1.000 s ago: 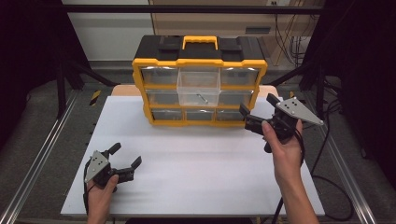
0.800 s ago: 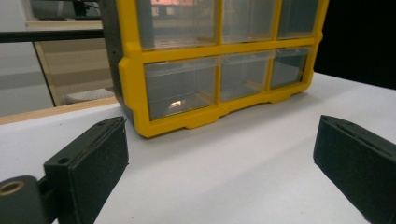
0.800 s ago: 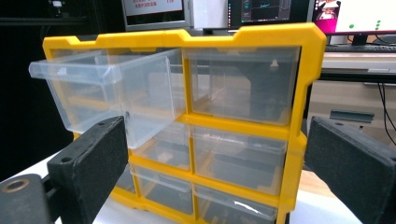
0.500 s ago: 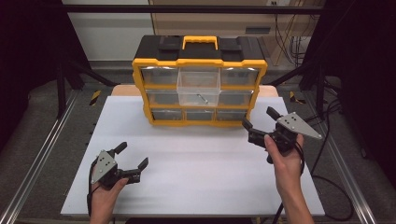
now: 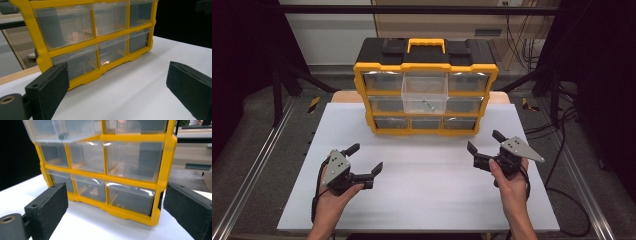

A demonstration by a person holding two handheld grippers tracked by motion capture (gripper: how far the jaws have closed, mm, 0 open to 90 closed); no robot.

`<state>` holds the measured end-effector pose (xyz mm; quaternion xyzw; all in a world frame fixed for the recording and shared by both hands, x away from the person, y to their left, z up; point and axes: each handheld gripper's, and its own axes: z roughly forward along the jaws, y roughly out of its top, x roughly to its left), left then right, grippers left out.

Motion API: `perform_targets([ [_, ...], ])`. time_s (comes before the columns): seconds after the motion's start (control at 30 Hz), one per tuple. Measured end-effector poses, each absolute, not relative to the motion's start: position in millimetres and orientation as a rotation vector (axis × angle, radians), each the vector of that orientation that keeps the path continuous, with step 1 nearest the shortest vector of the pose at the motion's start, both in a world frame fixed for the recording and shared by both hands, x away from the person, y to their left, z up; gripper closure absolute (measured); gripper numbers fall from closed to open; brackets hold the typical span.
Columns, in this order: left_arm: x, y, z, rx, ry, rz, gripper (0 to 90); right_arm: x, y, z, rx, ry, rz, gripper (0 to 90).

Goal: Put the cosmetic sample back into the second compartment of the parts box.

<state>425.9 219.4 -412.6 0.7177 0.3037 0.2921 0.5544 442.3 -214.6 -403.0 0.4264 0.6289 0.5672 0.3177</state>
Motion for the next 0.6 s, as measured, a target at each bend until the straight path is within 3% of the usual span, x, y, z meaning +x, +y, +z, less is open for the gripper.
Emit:
perform_targets([
  [0.33, 431.1, 202.4, -398.3, 1.716, 0.699, 0.677, 5.3, 439.3, -218.0, -428.6, 1.137, 1.647, 1.477, 5.5],
  [0.6, 439.3, 200.3, -384.4, 1.63, 0.764, 0.64, 7.2, 434.0, -213.5, -444.5, 1.13, 1.676, 1.466, 4.7],
])
